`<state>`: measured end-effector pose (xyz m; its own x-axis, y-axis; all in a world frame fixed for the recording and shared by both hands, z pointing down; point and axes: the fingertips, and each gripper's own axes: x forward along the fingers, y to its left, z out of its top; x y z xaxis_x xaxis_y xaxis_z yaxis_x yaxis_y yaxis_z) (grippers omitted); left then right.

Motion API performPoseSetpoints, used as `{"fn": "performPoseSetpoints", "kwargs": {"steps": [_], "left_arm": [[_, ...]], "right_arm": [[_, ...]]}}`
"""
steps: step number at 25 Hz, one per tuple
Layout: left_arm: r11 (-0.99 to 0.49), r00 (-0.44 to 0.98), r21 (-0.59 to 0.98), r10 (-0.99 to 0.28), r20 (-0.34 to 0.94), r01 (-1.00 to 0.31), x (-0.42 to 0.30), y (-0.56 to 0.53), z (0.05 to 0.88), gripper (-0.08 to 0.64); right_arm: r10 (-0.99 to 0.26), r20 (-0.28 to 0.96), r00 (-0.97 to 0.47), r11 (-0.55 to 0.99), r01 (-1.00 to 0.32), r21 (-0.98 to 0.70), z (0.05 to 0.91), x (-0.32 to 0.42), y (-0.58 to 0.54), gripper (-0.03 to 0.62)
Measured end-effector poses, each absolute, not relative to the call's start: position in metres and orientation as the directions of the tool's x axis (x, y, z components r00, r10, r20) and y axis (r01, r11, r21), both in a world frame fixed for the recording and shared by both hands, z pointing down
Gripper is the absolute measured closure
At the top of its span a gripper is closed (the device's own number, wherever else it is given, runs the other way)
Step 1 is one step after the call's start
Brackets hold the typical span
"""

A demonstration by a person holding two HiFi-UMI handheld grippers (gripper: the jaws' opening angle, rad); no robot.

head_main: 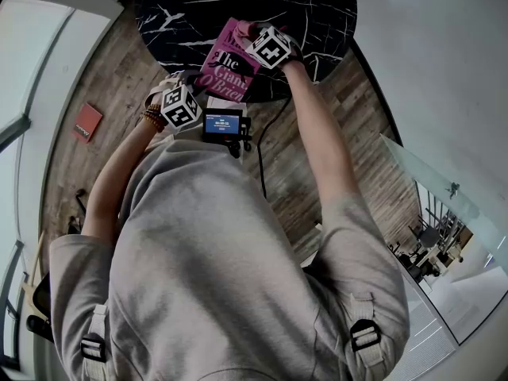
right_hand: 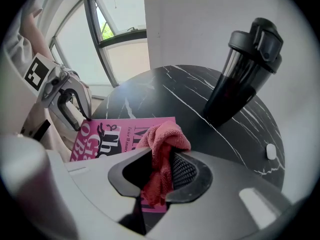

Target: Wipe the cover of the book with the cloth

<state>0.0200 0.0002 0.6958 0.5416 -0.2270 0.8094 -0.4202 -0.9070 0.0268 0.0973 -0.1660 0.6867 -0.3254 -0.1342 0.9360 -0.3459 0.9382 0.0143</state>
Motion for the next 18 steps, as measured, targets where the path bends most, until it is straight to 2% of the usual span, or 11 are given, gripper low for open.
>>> {"fn": "performPoseSetpoints", "kwargs": {"steps": [18], "left_arm": [[-0.909,0.543,0.025,-0.226,0.809,-0.416,0.02,0.0,0.697,0.416]], "right_arm": [[-0.115,0.925,-0.362,0.939,-0.344,-0.018,0.688,0.085,-0.13,0.492]]}}
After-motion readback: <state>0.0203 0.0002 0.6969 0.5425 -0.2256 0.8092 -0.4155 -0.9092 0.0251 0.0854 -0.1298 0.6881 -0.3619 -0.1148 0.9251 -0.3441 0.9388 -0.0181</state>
